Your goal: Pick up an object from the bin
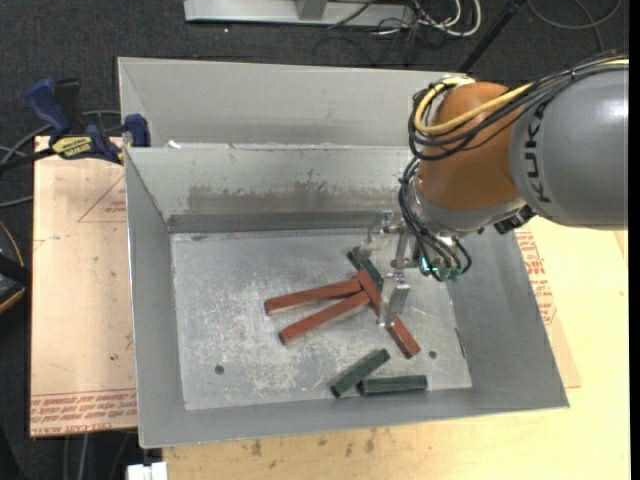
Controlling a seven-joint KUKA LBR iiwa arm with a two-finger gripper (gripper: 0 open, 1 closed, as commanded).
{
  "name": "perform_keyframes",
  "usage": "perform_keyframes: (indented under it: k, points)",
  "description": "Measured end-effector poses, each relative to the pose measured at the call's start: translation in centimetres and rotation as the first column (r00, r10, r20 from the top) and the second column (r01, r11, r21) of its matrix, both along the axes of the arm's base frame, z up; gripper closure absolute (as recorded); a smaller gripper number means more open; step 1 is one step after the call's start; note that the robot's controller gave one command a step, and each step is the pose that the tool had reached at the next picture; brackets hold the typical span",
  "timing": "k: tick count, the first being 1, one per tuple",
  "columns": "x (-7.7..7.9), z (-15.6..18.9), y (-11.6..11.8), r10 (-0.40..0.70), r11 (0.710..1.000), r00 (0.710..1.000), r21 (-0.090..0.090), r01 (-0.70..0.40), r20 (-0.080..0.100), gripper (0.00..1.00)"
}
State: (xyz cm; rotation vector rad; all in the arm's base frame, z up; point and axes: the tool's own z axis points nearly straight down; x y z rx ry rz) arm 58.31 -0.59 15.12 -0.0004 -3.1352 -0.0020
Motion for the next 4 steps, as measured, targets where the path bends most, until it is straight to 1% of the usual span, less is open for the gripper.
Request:
perform_keyframes:
  k: [1,2,3,4]
  points:
    - [0.2,0.4,0.0,0.0,1.0,1.0,0.0,0.0,0.007,0.0]
    - [4.2,-7.2,3.3,-0.006,1.0,1.0,0.003,0.006,0.02,1.0]
    - [4.2,-7.2,3.3,-0.007,1.0,1.0,0.003,0.007,0.02,1.0]
    - [3.5,7.4,3.0,0.035,0.999,0.999,-0.001,-0.035,0.014,1.0]
